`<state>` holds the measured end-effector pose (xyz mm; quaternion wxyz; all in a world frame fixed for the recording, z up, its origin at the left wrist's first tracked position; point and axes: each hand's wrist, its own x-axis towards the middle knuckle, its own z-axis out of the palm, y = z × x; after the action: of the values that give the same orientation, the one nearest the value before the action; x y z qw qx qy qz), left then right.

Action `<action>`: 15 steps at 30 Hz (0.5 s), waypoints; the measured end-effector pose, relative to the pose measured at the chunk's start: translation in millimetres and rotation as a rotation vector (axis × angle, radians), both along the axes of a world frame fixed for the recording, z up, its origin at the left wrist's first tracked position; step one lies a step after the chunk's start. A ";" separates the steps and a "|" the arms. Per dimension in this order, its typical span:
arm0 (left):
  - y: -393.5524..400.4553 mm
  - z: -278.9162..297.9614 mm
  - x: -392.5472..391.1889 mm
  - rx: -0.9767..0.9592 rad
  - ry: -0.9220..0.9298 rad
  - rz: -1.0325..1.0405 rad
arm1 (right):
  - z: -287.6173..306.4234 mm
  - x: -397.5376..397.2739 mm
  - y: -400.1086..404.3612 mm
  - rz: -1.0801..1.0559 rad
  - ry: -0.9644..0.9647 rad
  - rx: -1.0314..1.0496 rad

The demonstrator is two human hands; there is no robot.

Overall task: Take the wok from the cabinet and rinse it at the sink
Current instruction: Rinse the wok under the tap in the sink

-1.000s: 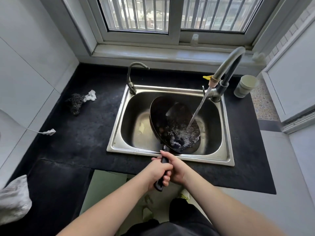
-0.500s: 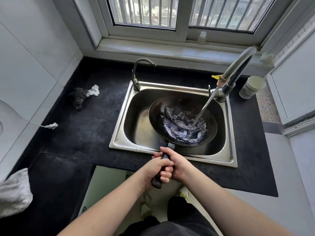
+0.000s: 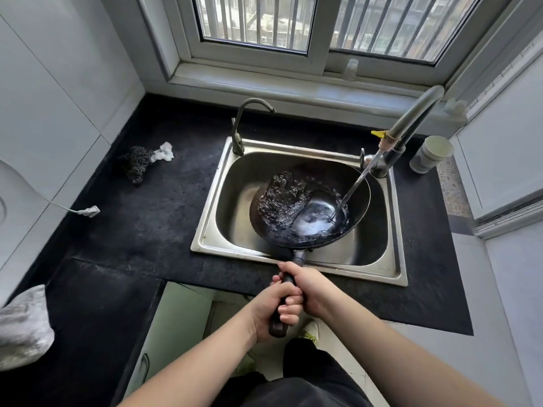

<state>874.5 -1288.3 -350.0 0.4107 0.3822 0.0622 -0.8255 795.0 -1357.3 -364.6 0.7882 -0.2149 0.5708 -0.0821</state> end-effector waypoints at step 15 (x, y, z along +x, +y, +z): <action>18.1 -25.3 -11.0 -0.229 -0.321 -0.115 | -10.1 -12.2 13.8 0.180 -0.063 -0.202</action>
<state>863.5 -1270.1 -375.3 0.4084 0.4627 -0.1202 -0.7776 782.9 -1343.5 -374.6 0.7844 -0.3407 0.5128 -0.0748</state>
